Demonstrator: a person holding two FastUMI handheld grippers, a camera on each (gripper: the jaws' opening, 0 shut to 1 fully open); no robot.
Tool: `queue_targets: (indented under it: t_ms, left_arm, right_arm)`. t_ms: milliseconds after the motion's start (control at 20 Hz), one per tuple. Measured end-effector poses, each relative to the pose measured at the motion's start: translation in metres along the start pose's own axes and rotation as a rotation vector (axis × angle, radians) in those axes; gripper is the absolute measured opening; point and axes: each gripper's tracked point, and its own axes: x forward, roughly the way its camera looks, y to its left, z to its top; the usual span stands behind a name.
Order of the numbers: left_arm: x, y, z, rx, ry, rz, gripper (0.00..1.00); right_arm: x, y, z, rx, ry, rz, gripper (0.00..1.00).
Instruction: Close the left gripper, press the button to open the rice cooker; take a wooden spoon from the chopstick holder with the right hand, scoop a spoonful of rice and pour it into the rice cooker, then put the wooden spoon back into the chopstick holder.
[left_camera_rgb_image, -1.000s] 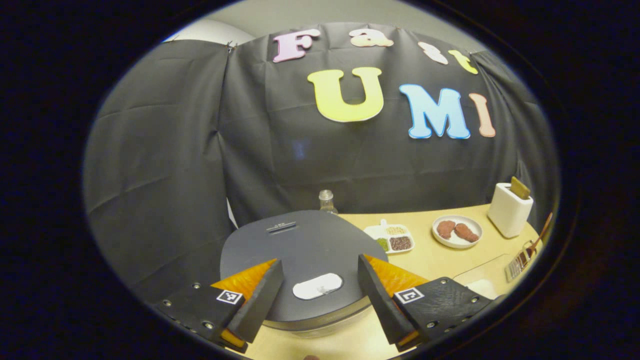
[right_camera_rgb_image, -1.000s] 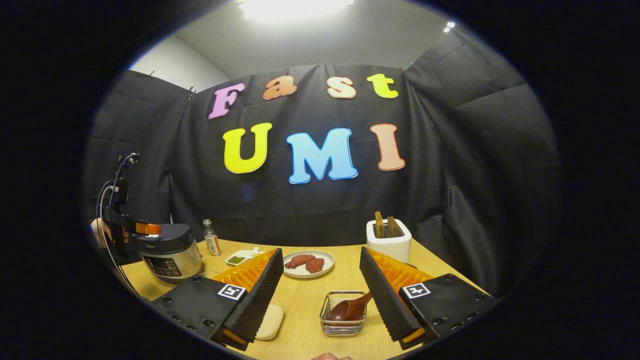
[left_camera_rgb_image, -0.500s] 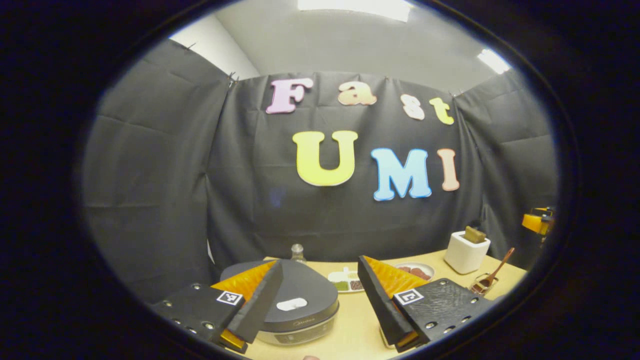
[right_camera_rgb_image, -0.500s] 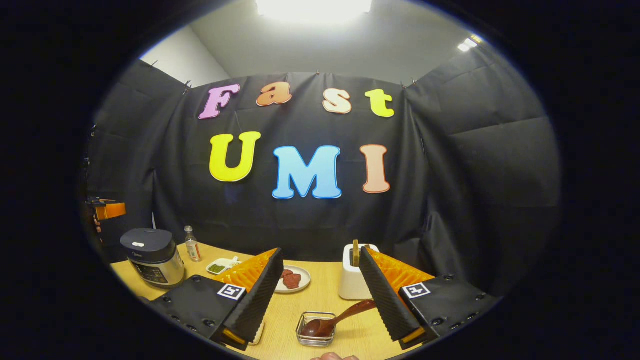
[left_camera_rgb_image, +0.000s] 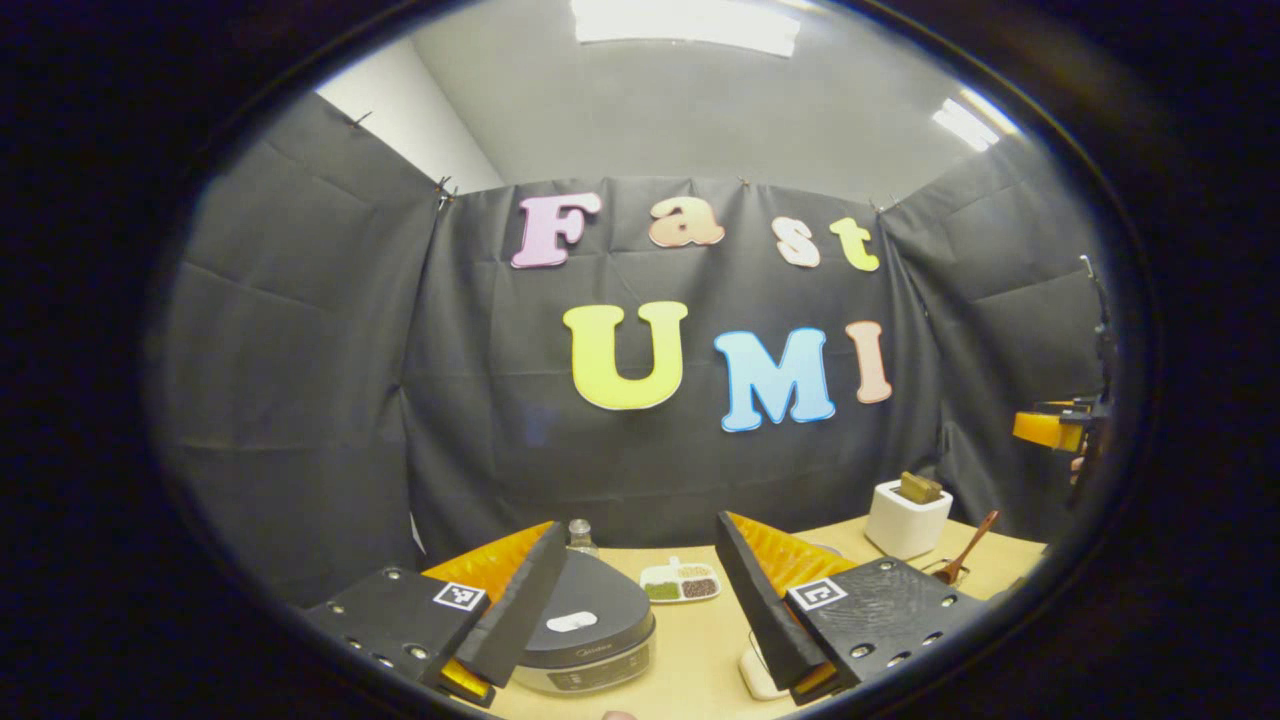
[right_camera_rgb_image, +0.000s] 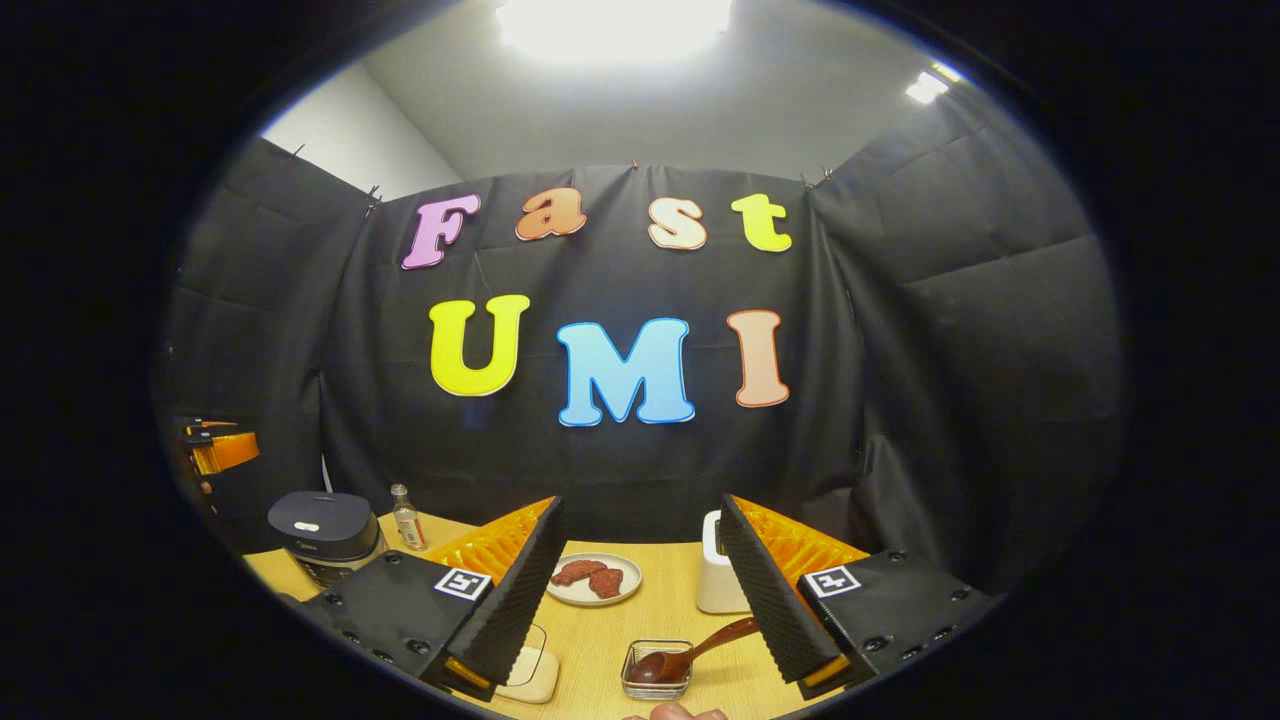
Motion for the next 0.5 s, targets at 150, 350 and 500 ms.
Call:
queue_targets:
  t_ms: [150, 350, 500]
  left_arm:
    - [0.003, -0.013, -0.008, 0.029, 0.03, -0.023, 0.92]
    - [0.006, -0.026, -0.009, 0.008, 0.04, -0.043, 0.92]
    - [0.005, -0.03, -0.009, 0.012, 0.036, -0.049, 0.92]
  right_arm:
    - [-0.003, -0.004, -0.005, -0.014, 0.019, 0.003, 0.98]
    - [-0.005, -0.016, -0.003, 0.005, 0.008, -0.011, 0.98]
    - [-0.004, -0.022, -0.005, 0.024, 0.006, -0.011, 0.98]
